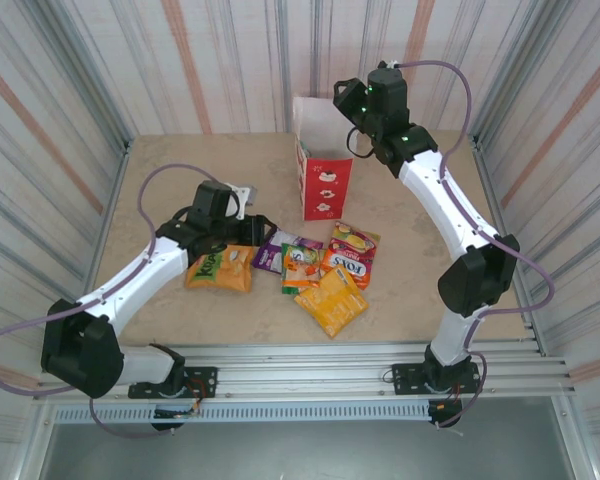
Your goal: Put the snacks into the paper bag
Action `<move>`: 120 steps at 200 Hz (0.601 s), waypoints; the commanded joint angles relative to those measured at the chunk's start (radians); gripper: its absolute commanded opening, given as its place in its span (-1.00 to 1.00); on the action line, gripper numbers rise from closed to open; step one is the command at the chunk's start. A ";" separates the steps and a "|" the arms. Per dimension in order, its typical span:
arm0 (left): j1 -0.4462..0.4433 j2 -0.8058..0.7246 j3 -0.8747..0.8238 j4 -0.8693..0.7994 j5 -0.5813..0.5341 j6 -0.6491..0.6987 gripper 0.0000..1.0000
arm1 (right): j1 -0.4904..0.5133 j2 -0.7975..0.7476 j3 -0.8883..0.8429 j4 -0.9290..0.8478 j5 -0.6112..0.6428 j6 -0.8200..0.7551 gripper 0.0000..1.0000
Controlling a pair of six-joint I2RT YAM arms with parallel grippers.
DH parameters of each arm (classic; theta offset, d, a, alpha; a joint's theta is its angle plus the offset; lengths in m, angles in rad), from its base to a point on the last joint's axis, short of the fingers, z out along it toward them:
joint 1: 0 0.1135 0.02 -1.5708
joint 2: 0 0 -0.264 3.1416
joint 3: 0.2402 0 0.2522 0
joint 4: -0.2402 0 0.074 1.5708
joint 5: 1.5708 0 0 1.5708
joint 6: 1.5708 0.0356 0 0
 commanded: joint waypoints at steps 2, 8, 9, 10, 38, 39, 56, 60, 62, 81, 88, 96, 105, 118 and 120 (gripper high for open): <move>-0.004 -0.012 -0.026 0.019 0.044 -0.069 0.35 | 0.008 -0.088 -0.038 -0.005 -0.067 -0.079 -0.18; -0.004 -0.013 -0.035 0.024 0.051 -0.080 0.35 | 0.010 -0.107 -0.061 -0.007 -0.084 -0.093 -0.17; -0.004 -0.013 -0.036 0.025 0.051 -0.082 0.35 | 0.011 -0.111 -0.066 -0.008 -0.087 -0.095 -0.17; -0.004 -0.014 -0.038 0.026 0.053 -0.083 0.35 | 0.011 -0.113 -0.069 -0.009 -0.089 -0.098 -0.17; -0.005 -0.026 -0.097 0.061 0.079 -0.143 0.32 | 0.019 -0.223 -0.192 -0.050 -0.136 -0.181 -0.13; -0.005 -0.026 -0.099 0.063 0.079 -0.146 0.31 | 0.019 -0.228 -0.197 -0.051 -0.136 -0.183 -0.13; -0.007 -0.027 -0.139 0.103 0.093 -0.185 0.30 | 0.023 -0.305 -0.307 -0.074 -0.144 -0.219 -0.13; -0.007 -0.026 -0.146 0.113 0.097 -0.195 0.29 | 0.024 -0.324 -0.334 -0.075 -0.150 -0.223 -0.13; -0.007 -0.025 -0.152 0.118 0.098 -0.201 0.29 | 0.023 -0.332 -0.350 -0.077 -0.151 -0.224 -0.13; -0.013 -0.008 -0.195 0.174 0.122 -0.264 0.25 | 0.023 -0.419 -0.483 -0.086 -0.170 -0.232 -0.13; -0.017 0.003 -0.208 0.190 0.129 -0.286 0.23 | 0.023 -0.447 -0.531 -0.090 -0.170 -0.232 -0.13; -0.026 0.017 -0.219 0.210 0.134 -0.307 0.20 | 0.024 -0.480 -0.580 -0.094 -0.171 -0.231 -0.14; -0.039 0.031 -0.229 0.225 0.141 -0.326 0.17 | 0.025 -0.512 -0.632 -0.098 -0.177 -0.226 -0.15; -0.065 0.052 -0.232 0.242 0.149 -0.342 0.16 | 0.029 -0.551 -0.704 -0.100 -0.191 -0.218 -0.15; -0.069 0.055 -0.233 0.243 0.148 -0.344 0.16 | 0.030 -0.556 -0.716 -0.101 -0.195 -0.216 -0.15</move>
